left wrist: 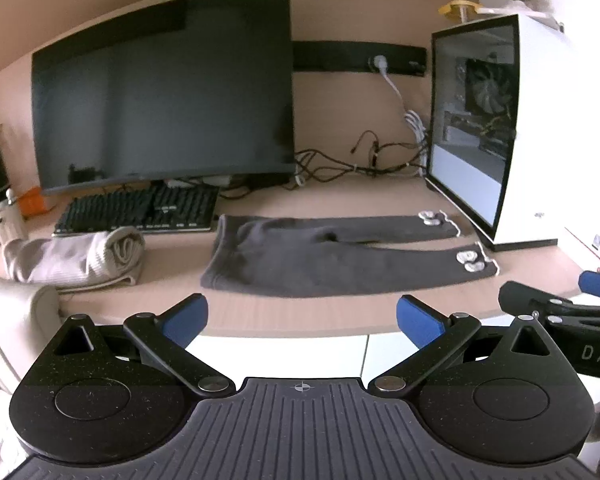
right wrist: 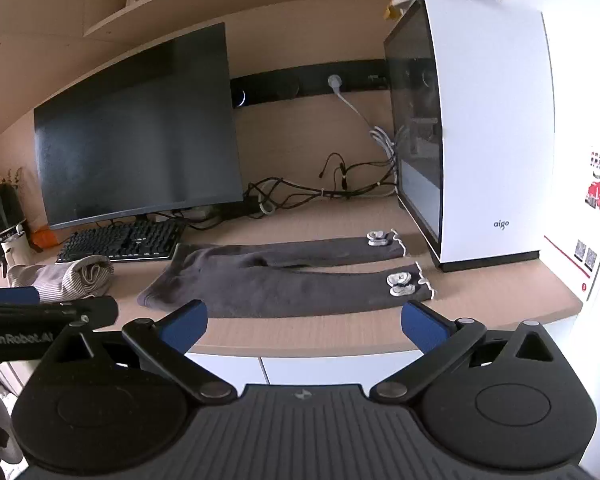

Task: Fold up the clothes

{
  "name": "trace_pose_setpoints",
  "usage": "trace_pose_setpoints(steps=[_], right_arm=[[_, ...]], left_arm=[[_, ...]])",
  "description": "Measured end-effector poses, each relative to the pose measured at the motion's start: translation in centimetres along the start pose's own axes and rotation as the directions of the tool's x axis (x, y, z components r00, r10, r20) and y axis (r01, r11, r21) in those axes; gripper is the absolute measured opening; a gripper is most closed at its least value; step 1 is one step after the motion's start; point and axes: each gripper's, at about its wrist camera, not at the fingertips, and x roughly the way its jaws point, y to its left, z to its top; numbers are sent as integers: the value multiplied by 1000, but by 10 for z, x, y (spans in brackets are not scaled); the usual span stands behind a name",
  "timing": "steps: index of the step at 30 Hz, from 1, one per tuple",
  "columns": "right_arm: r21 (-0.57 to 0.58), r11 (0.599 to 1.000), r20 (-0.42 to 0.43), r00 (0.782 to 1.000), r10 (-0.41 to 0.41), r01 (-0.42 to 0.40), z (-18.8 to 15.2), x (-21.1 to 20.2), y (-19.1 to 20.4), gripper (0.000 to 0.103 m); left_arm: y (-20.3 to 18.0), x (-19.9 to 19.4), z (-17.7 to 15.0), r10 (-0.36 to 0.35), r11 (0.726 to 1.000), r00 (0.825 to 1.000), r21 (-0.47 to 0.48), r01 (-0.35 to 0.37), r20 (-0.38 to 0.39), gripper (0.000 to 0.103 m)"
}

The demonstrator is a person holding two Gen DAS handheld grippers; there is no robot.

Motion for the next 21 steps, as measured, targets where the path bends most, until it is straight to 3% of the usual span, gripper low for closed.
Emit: trace_pose_setpoints(steps=[21], right_arm=[[22,1000,-47,999,-9,10,-6,-1,-1,103]], left_arm=[[4,1,-7,-15,1000,999,9,16,-40,103]])
